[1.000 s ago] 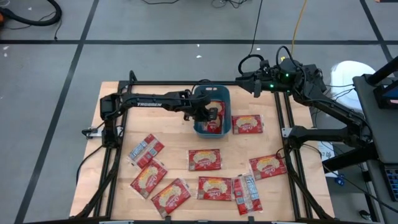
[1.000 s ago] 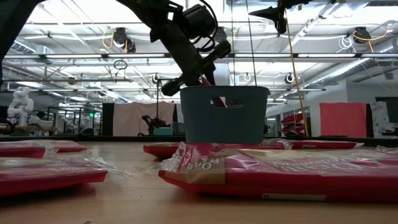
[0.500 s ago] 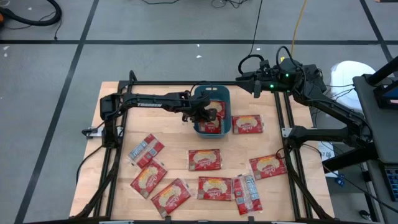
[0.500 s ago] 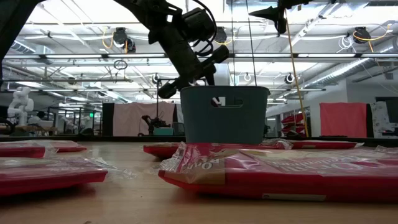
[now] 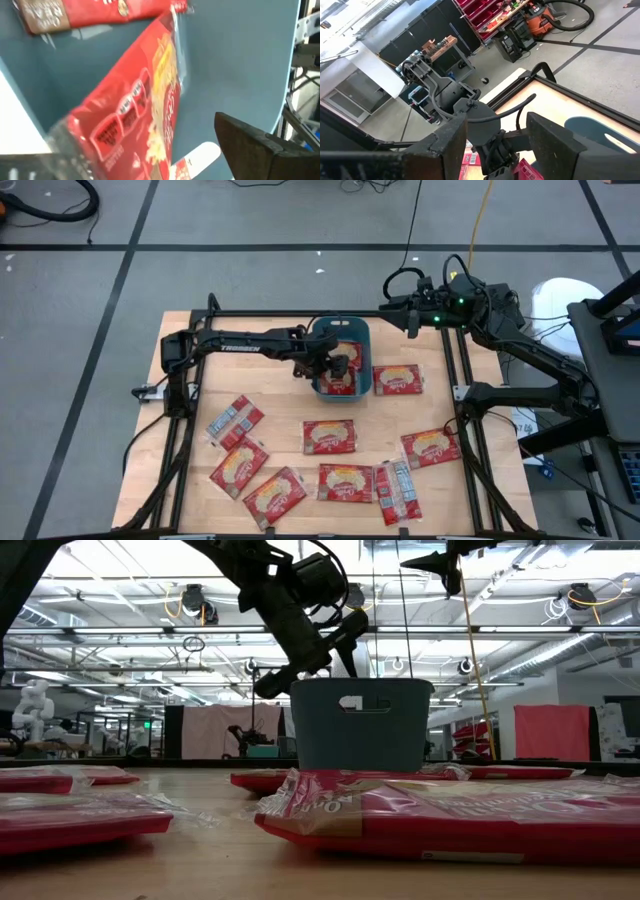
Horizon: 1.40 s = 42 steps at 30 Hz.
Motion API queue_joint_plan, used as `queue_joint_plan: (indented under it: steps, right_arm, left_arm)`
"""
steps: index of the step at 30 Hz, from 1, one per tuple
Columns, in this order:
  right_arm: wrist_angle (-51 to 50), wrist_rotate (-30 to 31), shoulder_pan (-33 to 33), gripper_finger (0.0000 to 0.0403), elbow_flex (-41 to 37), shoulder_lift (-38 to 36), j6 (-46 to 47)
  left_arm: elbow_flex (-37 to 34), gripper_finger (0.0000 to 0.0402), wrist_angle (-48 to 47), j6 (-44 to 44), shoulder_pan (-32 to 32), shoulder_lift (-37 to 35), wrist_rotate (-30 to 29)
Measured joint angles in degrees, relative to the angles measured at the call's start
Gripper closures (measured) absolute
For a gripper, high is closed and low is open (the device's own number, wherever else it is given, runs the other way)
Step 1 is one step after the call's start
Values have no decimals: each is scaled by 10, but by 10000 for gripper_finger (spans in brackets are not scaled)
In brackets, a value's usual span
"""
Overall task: Sort popcorn bags into baskets
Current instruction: Put the red popcorn bag into the blue bin
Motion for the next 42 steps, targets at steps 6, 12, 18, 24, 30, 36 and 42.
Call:
queue_joint_plan:
  steps: [6,12,18,24,30,36,42]
  right_arm:
    - [0,1,0,204,0,0,-2]
    - [0,2,0,204,0,0,-2]
    - [-6,3,-10,204,0,0,-2]
    - [-8,3,-27,204,0,0,-3]
    - [-8,3,-42,204,0,0,-6]
    - [-8,3,-55,204,0,0,-7]
    - [-8,5,-63,204,0,0,-6]
  left_arm:
    - [0,123,-28,4,0,-1,10]
    - [0,166,-49,48,12,-6,-5]
    - [-1,213,-74,91,32,-14,25]
    - [0,260,-85,140,48,-25,46]
    - [0,329,-85,187,52,-23,64]
    - [0,394,-82,198,46,-22,59]
    - [0,357,-85,188,43,-21,39]
